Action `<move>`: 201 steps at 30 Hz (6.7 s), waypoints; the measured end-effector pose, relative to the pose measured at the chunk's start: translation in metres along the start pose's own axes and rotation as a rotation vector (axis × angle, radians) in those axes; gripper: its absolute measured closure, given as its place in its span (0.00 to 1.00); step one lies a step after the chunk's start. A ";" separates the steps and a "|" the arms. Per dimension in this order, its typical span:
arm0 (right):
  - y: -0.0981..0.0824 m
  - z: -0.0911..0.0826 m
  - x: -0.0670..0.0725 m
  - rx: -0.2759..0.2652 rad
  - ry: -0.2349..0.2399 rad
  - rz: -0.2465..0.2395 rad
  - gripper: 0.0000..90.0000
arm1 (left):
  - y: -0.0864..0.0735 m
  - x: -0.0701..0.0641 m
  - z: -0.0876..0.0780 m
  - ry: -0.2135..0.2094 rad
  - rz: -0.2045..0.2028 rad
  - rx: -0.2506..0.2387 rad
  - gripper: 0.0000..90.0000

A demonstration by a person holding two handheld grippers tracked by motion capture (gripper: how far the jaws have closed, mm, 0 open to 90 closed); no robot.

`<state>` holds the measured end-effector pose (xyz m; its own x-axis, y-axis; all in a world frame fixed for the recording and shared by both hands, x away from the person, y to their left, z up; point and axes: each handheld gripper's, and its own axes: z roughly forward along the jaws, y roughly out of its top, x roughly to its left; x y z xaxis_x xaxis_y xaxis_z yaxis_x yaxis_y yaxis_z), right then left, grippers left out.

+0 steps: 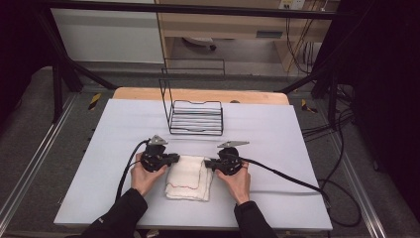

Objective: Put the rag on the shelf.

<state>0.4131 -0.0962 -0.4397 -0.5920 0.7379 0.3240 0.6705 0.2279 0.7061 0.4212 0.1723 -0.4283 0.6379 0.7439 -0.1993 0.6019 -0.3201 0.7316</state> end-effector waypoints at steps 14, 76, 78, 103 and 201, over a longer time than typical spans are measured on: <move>0.013 -0.024 0.018 -0.104 0.036 -0.093 0.90 | 0.006 -0.006 -0.031 -0.009 0.030 -0.105 0.93; 0.065 -0.105 0.046 -0.351 0.013 -0.269 0.91 | 0.060 -0.040 -0.098 -0.012 0.124 -0.369 0.93; 0.068 -0.108 0.047 -0.363 0.014 -0.274 0.91 | 0.062 -0.040 -0.099 -0.013 0.120 -0.378 0.93; 0.099 -0.123 0.056 -0.488 -0.017 -0.300 0.91 | 0.096 -0.038 -0.115 0.010 0.120 -0.502 0.93; 0.237 -0.153 0.058 -0.746 -0.091 -0.329 0.91 | 0.240 -0.015 -0.154 0.114 0.114 -0.712 0.93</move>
<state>0.4692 -0.0965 -0.1569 -0.6467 0.7627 -0.0021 -0.0237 -0.0174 0.9996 0.4818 0.1749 -0.1496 0.6001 0.7979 -0.0561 0.0517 0.0312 0.9982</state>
